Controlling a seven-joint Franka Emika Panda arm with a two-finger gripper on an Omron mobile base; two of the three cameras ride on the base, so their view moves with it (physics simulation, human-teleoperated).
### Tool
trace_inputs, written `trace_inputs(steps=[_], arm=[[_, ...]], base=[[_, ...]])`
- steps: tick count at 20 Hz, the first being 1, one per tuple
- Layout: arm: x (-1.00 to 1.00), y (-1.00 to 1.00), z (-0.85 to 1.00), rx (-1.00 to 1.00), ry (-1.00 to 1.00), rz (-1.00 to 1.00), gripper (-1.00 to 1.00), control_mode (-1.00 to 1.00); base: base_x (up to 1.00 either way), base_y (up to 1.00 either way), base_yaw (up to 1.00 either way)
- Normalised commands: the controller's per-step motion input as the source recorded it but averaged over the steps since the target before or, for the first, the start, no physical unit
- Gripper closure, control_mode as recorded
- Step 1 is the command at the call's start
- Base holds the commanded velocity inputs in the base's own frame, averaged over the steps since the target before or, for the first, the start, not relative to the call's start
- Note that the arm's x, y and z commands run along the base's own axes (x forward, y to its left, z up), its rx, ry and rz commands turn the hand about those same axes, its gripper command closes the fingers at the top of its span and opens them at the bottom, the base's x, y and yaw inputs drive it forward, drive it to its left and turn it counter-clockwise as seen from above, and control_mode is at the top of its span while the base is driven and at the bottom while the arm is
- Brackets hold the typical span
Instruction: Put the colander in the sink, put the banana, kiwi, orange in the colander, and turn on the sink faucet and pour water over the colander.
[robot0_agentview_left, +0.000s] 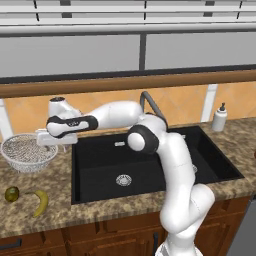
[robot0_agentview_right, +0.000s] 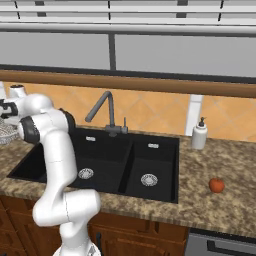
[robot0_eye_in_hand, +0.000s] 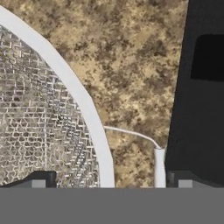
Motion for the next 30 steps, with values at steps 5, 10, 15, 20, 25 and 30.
trace_inputs(steps=[5,10,15,20,25,30], arm=[[0.0,0.0,-0.03,0.05,-0.01,0.05,-1.0,-1.0],[0.0,0.0,0.0,0.1,-0.01,0.04,-1.0,-1.0],[0.0,0.0,0.0,0.14,0.0,0.03,-1.0,-1.0],[0.0,0.0,0.0,0.08,0.0,0.0,-1.0,-1.0],[-0.02,-0.12,0.0,0.03,0.0,0.0,-1.0,-1.0],[0.0,0.01,-0.08,0.0,0.0,0.0,-1.0,-1.0]], base=[[0.0,0.0,0.0],[0.0,0.0,0.0],[0.0,0.0,0.0],[0.0,0.0,0.0],[0.0,0.0,0.0],[0.0,0.0,0.0]])
